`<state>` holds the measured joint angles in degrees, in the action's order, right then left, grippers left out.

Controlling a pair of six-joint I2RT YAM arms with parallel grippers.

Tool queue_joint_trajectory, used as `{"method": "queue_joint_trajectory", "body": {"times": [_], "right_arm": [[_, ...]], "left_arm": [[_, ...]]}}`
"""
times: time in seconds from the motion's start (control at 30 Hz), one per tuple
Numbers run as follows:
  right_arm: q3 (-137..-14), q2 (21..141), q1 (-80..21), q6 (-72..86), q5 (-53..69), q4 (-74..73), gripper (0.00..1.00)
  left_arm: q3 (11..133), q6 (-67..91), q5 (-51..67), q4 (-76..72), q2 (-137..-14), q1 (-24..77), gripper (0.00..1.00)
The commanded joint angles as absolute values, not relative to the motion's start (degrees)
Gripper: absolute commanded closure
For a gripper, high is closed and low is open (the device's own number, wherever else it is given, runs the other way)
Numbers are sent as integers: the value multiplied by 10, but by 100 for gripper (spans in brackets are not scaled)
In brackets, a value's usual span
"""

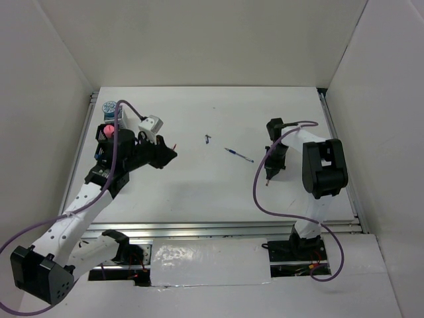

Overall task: Sort the stationery into containers
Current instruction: Pick up the pen from the center of the board.

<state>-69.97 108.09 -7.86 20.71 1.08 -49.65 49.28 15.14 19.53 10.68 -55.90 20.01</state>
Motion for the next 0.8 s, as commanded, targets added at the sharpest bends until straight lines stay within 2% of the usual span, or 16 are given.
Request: {"method": "queue_joint_trajectory", "body": {"times": [0.0,0.13,0.2,0.27,0.3,0.4,0.53,0.77], "right_arm": [[-706,1071,-80,193,3,-468,100],[-714,990,-83,107,25,-470,100],[-728,942,-85,19,56,-483,100],[-739,914,-84,-76,99,-514,100],[-748,890,-83,-103,158,-531,100],[-809,881,-101,-163,259,-618,100],[-852,899,-177,-209,385,-733,100],[-926,949,-293,-246,558,-815,100]], "left_arm": [[506,138,221,90,-561,192,100],[539,79,271,142,-566,181,100],[562,7,356,189,-570,168,100],[565,-95,401,206,-563,163,100],[559,-125,423,210,-544,163,100],[522,-209,397,198,-494,178,100],[502,-376,335,207,-457,225,100],[424,-612,232,151,-400,285,100]]}}
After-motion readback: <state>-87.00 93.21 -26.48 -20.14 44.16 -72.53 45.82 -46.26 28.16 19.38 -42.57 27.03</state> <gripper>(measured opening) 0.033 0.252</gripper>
